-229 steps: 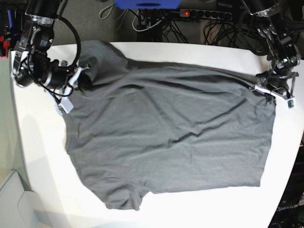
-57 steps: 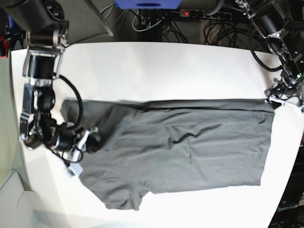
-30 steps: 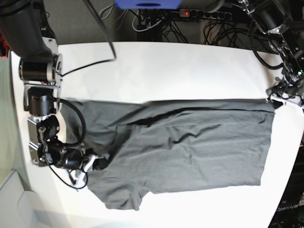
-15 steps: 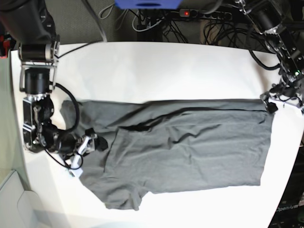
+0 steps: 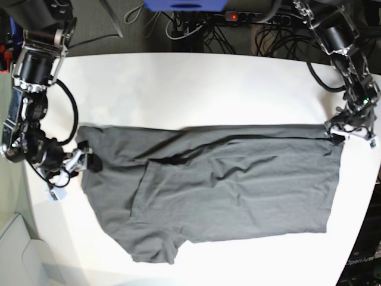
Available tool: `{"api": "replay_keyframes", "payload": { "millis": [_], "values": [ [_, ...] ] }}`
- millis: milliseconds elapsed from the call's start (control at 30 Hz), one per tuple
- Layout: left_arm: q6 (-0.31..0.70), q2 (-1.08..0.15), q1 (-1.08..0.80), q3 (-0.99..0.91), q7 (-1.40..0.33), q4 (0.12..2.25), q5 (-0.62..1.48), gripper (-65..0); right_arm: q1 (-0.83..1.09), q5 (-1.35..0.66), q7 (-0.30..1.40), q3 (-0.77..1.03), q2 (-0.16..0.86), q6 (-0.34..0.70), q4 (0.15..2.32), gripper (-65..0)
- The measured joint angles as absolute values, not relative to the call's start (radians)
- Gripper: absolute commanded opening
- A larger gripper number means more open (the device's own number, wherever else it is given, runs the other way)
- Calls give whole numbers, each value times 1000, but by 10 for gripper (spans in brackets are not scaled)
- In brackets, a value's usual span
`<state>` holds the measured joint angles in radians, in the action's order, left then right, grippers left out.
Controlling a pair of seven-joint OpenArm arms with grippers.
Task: Layout the t-shirt on the table in an organized manner, then fold the t-shirt properly
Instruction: 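Grasp the folded edge corners with both grippers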
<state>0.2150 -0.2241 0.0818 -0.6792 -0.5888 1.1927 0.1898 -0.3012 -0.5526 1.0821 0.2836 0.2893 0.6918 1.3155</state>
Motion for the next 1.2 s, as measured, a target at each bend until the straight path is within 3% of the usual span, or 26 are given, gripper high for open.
{"api": "replay_keyframes", "payload": {
  "millis": [167, 500, 667, 1200],
  "values": [
    [221, -216, 87, -650, -578, 1188, 191, -460, -278, -559, 1075, 284, 315, 692, 1315, -156],
    [217, -219, 101, -645, -579, 1159, 188, -478, -276, -561, 1154, 384, 330, 693, 1315, -154],
    [217, -219, 98, -645, -579, 1159, 187, -650, -283, -562, 1164, 388, 352, 692, 1316, -154],
    [217, -219, 98, -646, -586, 1165, 188, -650, -175, -553, 1098, 342, 321, 692, 1314, -150]
  ]
}}
